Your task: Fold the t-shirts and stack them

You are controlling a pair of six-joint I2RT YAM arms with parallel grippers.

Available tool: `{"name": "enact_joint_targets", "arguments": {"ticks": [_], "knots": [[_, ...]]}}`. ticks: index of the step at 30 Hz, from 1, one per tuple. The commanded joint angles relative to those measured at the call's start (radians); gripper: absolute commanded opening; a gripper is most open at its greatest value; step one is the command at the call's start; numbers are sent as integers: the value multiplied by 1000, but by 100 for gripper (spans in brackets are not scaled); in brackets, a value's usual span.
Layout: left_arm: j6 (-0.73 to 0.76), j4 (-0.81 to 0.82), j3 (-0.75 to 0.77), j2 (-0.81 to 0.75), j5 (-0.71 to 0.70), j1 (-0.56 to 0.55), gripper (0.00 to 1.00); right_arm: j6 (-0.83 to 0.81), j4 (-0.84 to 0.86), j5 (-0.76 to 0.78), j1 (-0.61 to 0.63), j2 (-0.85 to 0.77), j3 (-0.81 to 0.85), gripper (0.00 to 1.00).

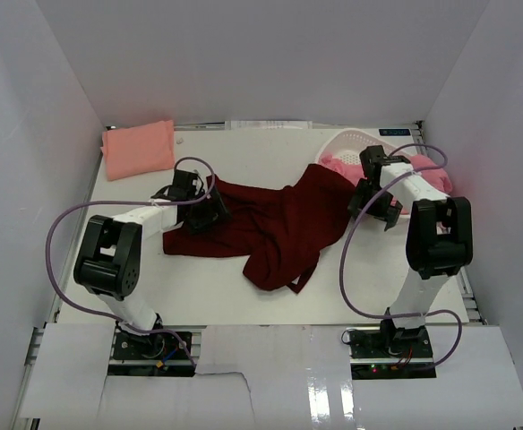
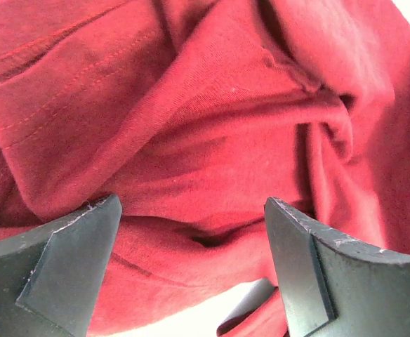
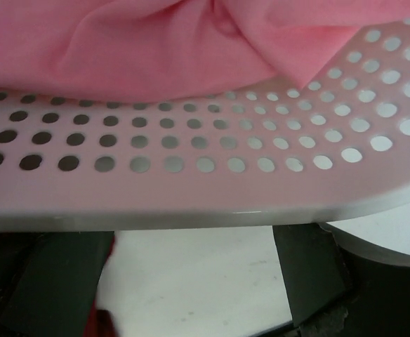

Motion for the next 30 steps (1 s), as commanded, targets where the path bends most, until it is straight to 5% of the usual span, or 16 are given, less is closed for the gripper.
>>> {"name": "enact_joint_targets", "arguments": {"ticks": [1, 18, 24, 30], "knots": [[-3, -141, -96, 4, -58, -10, 96, 37, 48, -30, -12, 80, 153, 95], [-34, -196, -229, -202, -24, -1, 97, 40, 100, -237, -66, 513, 775, 94], [-32, -206, -243, -240, -17, -1, 97, -43, 295, -548, -119, 544, 754, 93], [-34, -206, -208, -222, -12, -3, 97, -158, 303, -534, -69, 434, 697, 92]]}}
